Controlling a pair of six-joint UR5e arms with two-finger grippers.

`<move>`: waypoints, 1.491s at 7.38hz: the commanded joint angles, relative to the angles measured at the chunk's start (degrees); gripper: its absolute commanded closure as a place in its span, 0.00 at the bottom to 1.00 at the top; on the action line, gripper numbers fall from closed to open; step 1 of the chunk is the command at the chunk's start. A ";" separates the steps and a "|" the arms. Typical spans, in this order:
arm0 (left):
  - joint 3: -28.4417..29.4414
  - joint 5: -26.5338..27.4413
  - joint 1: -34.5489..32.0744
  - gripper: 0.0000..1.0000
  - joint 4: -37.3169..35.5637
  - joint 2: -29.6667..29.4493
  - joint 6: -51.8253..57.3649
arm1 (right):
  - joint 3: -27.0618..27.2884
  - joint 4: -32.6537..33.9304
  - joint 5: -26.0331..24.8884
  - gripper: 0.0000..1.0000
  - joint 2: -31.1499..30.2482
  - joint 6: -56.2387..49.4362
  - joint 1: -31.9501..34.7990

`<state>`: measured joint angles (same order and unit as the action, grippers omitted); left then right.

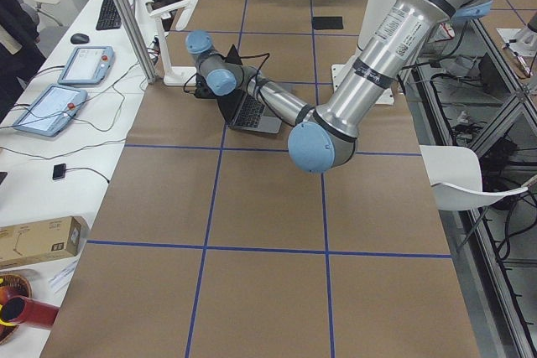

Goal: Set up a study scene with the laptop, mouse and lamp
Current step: 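Drag the laptop by its hinge toward the lamp with the left gripper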

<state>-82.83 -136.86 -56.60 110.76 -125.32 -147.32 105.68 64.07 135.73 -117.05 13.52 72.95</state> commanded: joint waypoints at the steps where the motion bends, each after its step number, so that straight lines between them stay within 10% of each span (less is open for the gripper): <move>1: 0.21 0.19 0.26 1.00 0.24 -1.59 -2.61 | -0.56 0.00 -0.20 0.00 0.06 0.01 -0.09; 11: 0.65 7.04 3.42 1.00 2.09 -4.23 -13.25 | -1.00 0.00 -0.29 0.00 0.15 0.10 -0.09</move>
<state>-82.29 -130.00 -53.17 112.49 -129.24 -159.35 104.73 64.07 135.43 -116.91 13.55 72.86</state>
